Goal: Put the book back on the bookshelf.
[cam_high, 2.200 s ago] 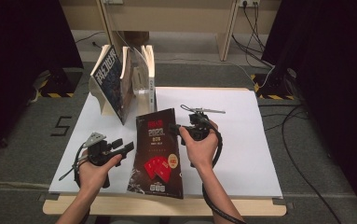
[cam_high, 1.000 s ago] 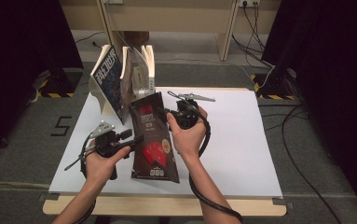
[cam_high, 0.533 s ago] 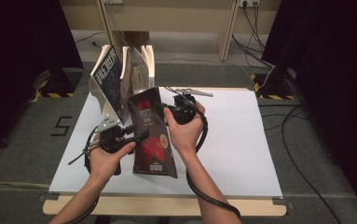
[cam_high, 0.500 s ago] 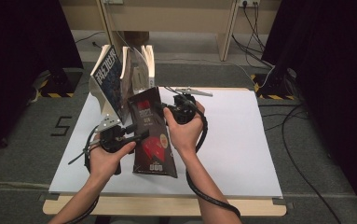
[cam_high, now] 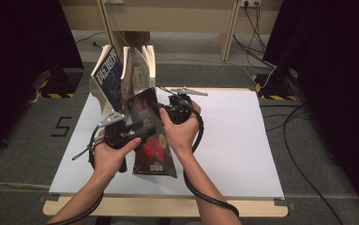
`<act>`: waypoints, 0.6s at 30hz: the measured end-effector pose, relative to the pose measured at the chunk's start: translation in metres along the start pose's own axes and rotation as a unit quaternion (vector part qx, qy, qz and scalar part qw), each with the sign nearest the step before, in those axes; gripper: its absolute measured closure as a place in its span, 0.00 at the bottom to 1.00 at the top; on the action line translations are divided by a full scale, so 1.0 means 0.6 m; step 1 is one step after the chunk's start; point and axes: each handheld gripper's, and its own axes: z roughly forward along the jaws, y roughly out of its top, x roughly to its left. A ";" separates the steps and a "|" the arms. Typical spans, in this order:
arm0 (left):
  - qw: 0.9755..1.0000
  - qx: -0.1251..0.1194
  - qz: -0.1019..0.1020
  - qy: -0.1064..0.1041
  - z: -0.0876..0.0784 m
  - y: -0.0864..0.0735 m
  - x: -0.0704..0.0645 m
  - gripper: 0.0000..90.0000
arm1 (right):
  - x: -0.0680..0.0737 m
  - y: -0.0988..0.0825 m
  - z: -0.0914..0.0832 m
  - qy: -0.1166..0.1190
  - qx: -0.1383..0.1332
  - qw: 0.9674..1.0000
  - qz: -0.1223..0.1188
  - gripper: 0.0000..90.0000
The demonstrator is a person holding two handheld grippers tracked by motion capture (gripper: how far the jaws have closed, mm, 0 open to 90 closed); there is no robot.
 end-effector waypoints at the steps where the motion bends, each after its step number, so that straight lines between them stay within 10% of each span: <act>1: 1.000 0.000 0.001 -0.002 0.002 0.001 -0.004 0.38 | 0.001 -0.001 0.002 0.000 0.002 1.000 -0.001 0.96; 18: 0.998 0.030 0.040 0.024 0.042 0.006 -0.038 0.32 | -0.006 0.007 0.009 -0.018 0.025 1.000 -0.005 0.95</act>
